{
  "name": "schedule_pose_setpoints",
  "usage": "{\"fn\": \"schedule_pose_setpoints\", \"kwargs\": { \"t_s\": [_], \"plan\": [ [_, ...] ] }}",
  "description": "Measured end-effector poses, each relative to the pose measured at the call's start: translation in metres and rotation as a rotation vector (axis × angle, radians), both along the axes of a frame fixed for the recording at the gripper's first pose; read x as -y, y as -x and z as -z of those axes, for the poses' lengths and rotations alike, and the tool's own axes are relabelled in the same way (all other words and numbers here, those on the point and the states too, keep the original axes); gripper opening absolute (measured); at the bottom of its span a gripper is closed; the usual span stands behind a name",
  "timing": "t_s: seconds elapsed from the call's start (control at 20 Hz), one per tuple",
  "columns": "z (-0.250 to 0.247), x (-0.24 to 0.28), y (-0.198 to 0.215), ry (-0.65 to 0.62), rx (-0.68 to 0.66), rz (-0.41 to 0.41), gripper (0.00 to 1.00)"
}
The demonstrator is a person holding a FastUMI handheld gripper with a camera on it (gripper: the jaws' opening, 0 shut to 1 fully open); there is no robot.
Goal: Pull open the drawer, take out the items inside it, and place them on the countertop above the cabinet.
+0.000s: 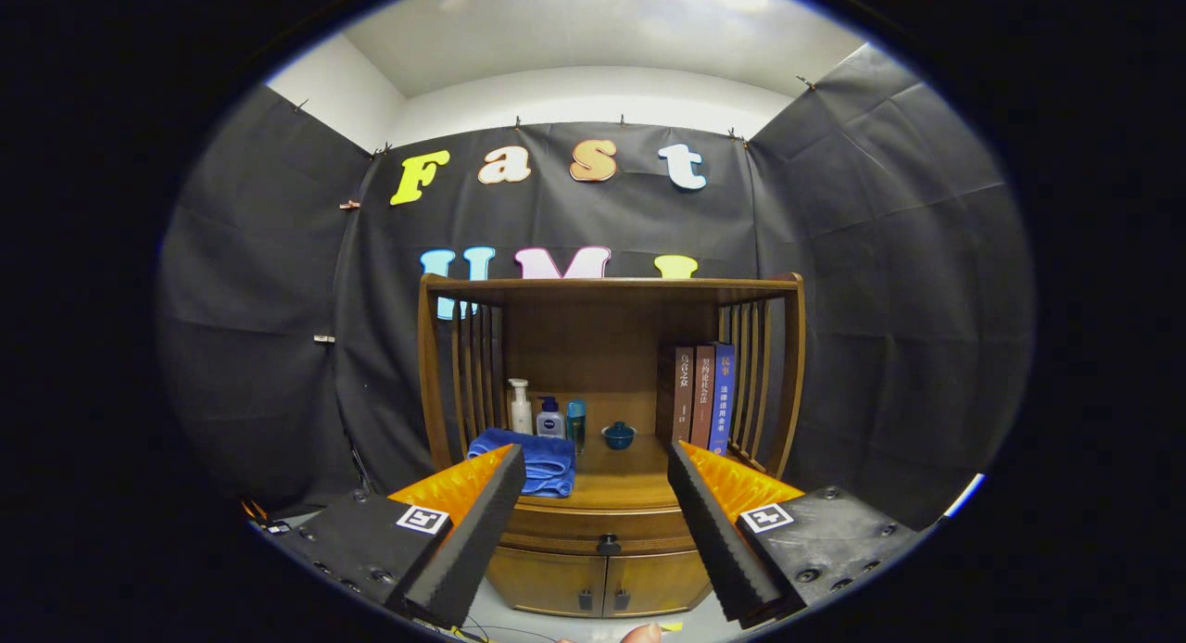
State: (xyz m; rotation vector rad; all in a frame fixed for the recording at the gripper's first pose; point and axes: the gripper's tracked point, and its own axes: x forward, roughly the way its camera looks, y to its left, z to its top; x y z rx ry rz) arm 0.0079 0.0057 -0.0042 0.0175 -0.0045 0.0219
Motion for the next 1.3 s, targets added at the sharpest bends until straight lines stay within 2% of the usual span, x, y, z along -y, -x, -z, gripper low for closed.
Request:
{"fn": "schedule_pose_setpoints", "kwargs": {
  "t_s": [0.3, 0.7, 1.1, 1.3],
  "plan": [
    [0.018, -0.004, -0.035, -0.024, -0.004, -0.018, 0.98],
    [0.065, -0.003, -0.092, 0.029, 0.015, -0.017, 0.98],
    [0.180, 0.004, -0.142, 0.034, -0.081, 0.011, 0.98],
    [0.237, 0.002, -0.163, 0.022, -0.165, -0.004, 0.99]
  ]
}}
